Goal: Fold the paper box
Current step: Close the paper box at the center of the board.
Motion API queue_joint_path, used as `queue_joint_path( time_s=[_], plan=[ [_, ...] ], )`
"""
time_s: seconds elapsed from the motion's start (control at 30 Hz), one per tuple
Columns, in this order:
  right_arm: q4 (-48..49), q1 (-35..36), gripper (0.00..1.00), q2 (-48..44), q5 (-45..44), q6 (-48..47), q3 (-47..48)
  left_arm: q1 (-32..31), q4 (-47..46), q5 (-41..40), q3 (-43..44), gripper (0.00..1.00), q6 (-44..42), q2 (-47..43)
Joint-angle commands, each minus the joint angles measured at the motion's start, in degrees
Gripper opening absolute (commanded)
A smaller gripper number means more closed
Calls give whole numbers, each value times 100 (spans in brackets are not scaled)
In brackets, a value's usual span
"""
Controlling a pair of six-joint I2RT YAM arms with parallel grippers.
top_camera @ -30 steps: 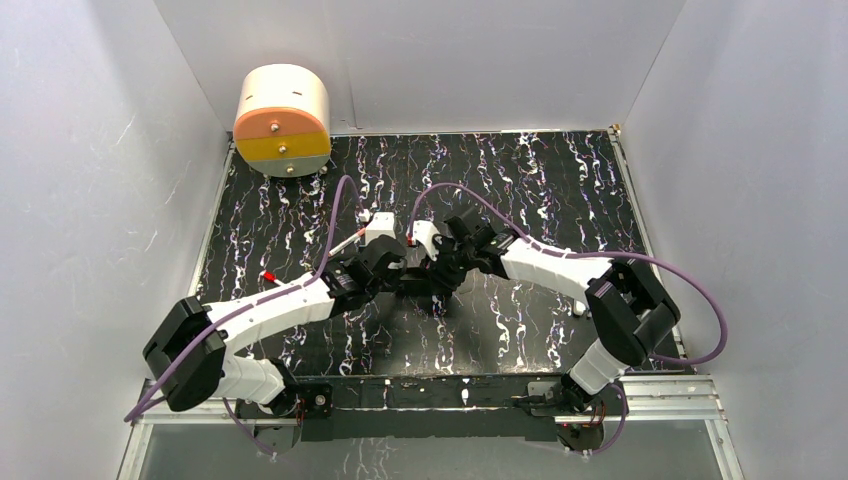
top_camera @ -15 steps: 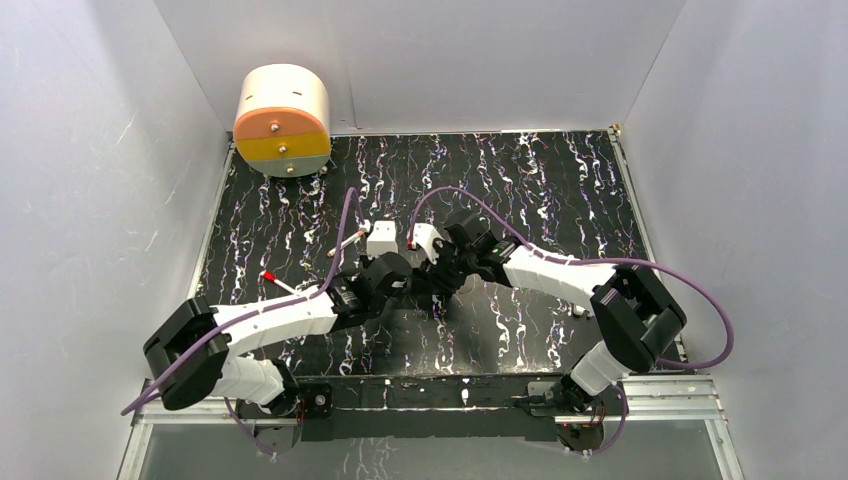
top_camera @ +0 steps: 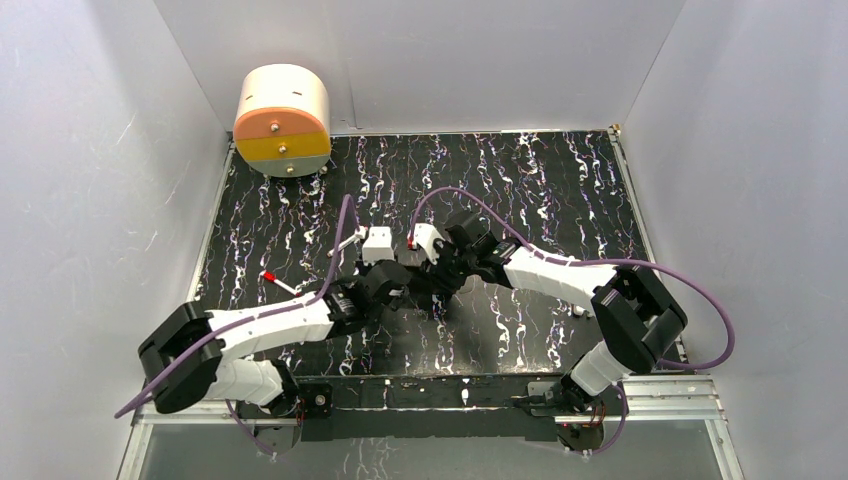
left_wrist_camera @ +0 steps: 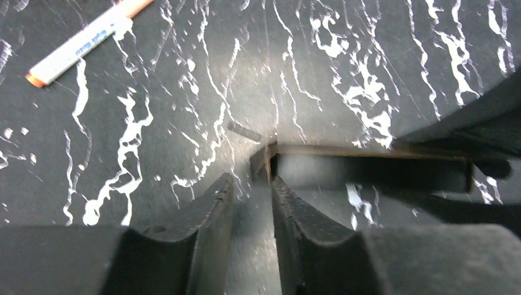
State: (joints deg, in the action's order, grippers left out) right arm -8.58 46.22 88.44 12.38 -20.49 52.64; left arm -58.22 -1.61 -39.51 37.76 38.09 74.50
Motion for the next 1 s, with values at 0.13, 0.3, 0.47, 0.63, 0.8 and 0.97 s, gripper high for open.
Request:
queue_joint_path(
  time_s=[0.13,0.3,0.47,0.63,0.8,0.97],
  plan=[
    [612,-50,38,-241,-281,162,35,20,1289,913,253,45,49,-1230],
    [559,-59,38,-223,-211,84,62,532,1489,1824,656,51,-337,-1194],
    [469,-62,38,-197,-131,16,71,1564,1537,3101,1089,51,-972,-794],
    [378,-56,38,-170,-94,-16,103,1892,1548,3619,1515,45,-1425,-221],
    [304,-61,38,-155,15,-89,110,2049,1949,3850,2131,38,-2079,392],
    [184,-60,37,-100,121,-138,137,2248,2042,4119,2254,34,-2700,627]
  ],
)
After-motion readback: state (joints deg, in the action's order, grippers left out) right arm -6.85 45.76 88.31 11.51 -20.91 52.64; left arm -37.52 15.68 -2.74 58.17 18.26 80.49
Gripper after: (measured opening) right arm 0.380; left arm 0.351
